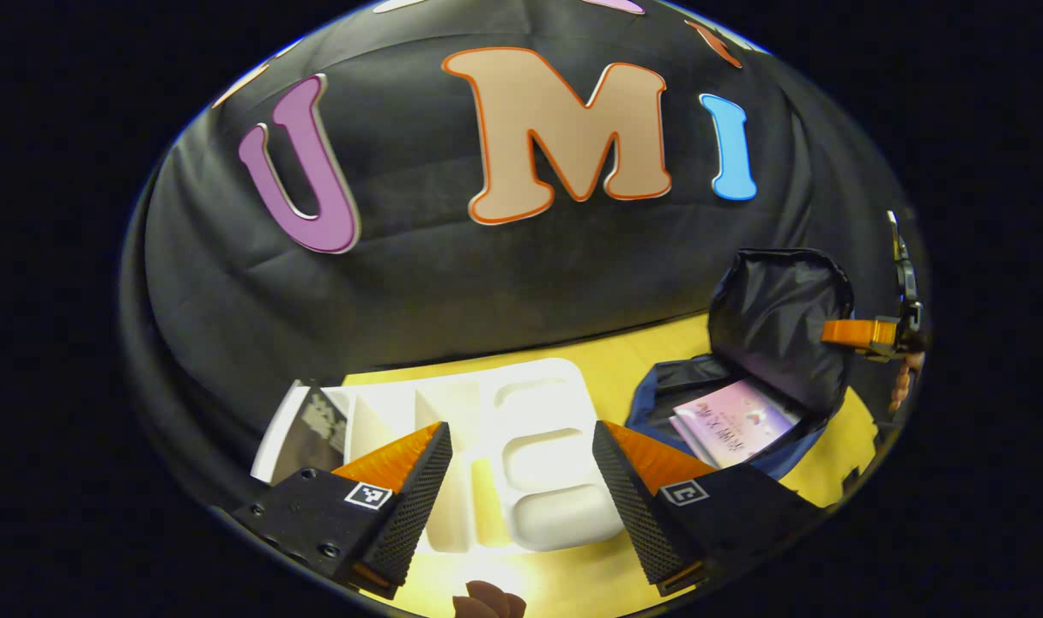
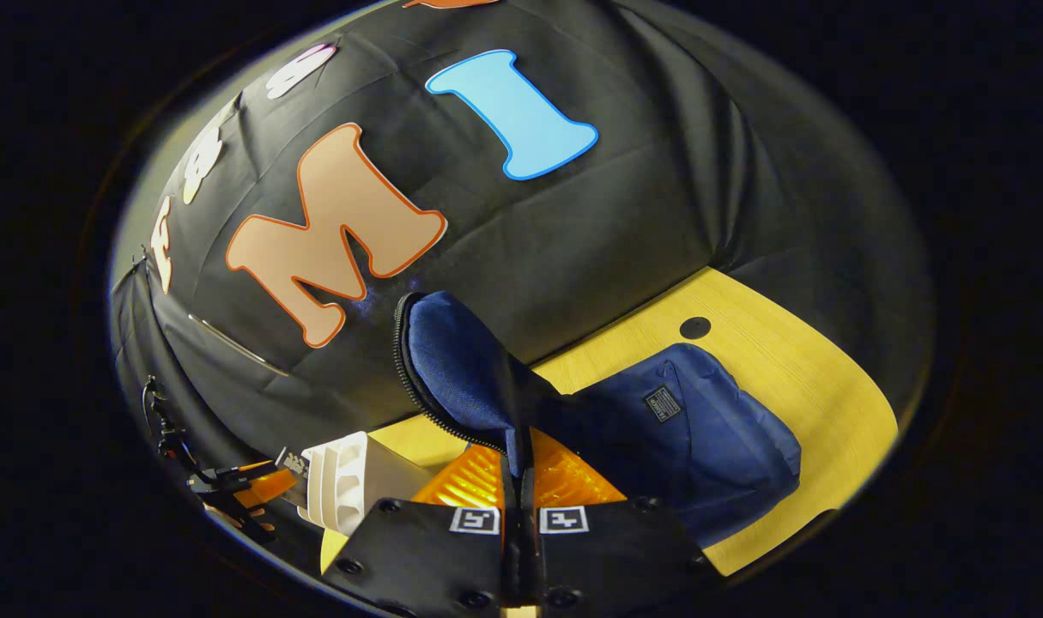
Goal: Open the schoolbag, grab two books from the bookshelf and put them into the schoolbag.
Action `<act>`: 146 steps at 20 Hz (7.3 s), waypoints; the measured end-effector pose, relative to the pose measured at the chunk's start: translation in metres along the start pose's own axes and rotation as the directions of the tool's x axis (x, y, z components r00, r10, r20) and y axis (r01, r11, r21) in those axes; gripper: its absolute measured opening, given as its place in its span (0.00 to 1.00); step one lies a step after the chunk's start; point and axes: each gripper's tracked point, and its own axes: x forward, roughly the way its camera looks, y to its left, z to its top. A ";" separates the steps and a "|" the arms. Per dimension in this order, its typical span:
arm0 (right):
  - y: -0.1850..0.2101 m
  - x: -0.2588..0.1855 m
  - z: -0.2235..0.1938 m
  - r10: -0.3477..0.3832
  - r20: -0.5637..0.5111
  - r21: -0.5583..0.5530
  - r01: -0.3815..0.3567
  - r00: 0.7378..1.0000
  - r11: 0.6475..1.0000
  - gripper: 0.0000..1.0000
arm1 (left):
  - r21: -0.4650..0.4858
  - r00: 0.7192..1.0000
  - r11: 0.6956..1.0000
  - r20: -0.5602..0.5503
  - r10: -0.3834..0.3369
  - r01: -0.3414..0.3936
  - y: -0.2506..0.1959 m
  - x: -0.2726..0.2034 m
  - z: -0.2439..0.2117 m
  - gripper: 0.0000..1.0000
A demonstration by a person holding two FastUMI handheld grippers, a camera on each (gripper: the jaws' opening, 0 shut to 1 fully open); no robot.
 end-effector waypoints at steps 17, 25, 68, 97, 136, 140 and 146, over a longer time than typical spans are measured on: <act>0.000 -0.006 0.000 -0.038 0.019 0.010 0.038 0.999 0.999 0.03 | -0.023 0.981 0.988 -0.121 0.151 -0.155 0.189 0.020 -0.039 0.96; -0.005 -0.013 0.002 -0.054 0.025 0.007 0.054 0.998 0.999 0.02 | -0.086 0.961 0.988 -0.257 0.105 -0.131 0.200 0.057 -0.067 0.96; -0.008 -0.015 0.001 -0.092 0.012 -0.002 0.092 0.996 0.996 0.03 | -0.392 0.876 0.917 -0.466 -0.123 -0.080 0.222 0.063 -0.098 0.37; -0.005 -0.009 0.002 -0.109 0.005 -0.010 0.109 0.994 0.994 0.02 | -0.765 0.964 0.644 -0.160 -0.215 0.017 0.295 -0.003 -0.030 0.37; -0.004 -0.006 0.001 -0.074 -0.014 -0.019 0.074 0.997 0.997 0.03 | -0.890 0.769 0.083 0.337 -0.543 0.449 0.001 0.045 0.103 0.39; -0.002 -0.007 0.005 -0.062 -0.014 -0.024 0.062 0.998 0.998 0.02 | -0.899 0.765 0.134 0.268 -0.585 0.418 -0.046 0.059 0.085 0.38; 0.001 -0.008 0.002 -0.038 -0.032 -0.020 0.037 0.999 0.999 0.02 | -0.907 0.757 0.180 0.194 -0.624 0.381 -0.110 0.078 0.063 0.39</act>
